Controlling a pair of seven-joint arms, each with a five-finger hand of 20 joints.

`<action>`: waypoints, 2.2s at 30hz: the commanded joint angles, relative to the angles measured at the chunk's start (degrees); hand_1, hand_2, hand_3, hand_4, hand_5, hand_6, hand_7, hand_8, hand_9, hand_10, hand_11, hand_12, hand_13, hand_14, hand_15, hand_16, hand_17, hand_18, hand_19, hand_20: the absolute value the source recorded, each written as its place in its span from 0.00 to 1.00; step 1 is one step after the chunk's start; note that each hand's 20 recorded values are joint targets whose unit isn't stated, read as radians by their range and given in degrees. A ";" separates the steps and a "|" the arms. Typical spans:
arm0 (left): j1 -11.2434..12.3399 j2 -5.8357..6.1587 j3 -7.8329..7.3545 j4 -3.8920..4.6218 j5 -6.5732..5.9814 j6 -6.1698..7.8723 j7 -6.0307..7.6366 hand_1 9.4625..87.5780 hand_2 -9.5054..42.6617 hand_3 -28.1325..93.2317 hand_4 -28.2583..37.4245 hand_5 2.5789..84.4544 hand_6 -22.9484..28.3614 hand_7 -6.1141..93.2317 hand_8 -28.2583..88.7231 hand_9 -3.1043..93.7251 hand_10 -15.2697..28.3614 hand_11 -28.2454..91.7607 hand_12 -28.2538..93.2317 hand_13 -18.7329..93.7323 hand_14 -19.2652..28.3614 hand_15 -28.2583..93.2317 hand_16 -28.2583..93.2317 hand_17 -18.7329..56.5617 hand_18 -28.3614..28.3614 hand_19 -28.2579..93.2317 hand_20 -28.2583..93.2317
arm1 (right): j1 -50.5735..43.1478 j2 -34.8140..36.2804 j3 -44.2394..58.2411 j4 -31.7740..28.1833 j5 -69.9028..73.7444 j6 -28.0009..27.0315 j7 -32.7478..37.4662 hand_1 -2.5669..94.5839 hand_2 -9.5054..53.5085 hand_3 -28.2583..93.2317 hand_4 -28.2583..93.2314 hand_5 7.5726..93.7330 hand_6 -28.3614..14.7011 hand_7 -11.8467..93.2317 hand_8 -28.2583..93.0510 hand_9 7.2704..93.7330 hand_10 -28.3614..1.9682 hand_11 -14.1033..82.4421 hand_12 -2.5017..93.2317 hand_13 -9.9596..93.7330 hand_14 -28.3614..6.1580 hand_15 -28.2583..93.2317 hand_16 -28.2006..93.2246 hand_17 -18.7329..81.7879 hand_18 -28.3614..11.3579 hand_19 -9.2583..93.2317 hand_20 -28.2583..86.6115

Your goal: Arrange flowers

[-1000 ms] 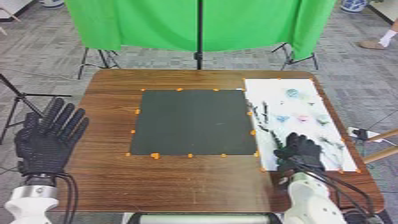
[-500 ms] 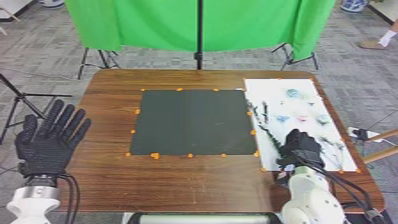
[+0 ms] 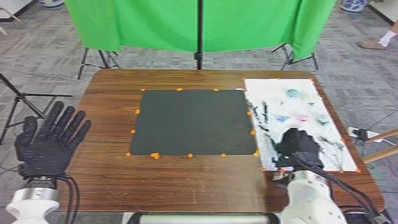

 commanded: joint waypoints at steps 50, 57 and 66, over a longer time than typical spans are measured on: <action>-5.80 8.21 8.72 2.75 -1.80 7.95 0.57 0.22 0.47 0.81 0.00 0.48 0.59 0.14 0.17 0.41 0.65 0.34 0.33 0.41 0.68 0.42 0.21 0.22 0.72 0.41 0.34 | 24.63 -38.89 -23.37 31.94 -1.72 -3.80 -5.63 0.63 0.00 0.88 0.09 0.76 0.61 0.56 0.38 0.87 0.55 0.39 0.57 0.81 0.56 0.69 0.64 0.61 0.03 1.00 0.56; -5.63 8.07 8.57 2.90 -1.68 7.50 0.37 0.22 0.47 0.81 0.00 0.49 0.59 0.15 0.17 0.41 0.65 0.34 0.33 0.41 0.68 0.43 0.21 0.22 0.72 0.41 0.34 | 24.30 -38.85 -22.83 32.63 -2.58 -3.27 -5.55 0.61 0.00 0.87 0.08 0.65 0.57 0.57 0.34 0.80 0.46 0.42 0.53 0.76 0.51 0.72 0.61 0.60 0.03 1.00 0.56; -4.09 6.76 7.04 2.33 -1.83 6.25 2.19 0.22 0.47 0.81 0.00 0.49 0.59 0.15 0.17 0.41 0.65 0.34 0.33 0.41 0.68 0.43 0.21 0.22 0.72 0.41 0.34 | 25.81 -34.74 -23.23 28.80 -1.45 -5.44 -6.07 0.58 0.00 0.85 0.04 0.64 0.49 0.38 0.15 0.76 0.41 0.43 0.50 0.76 0.40 0.76 0.56 0.59 0.02 1.00 0.56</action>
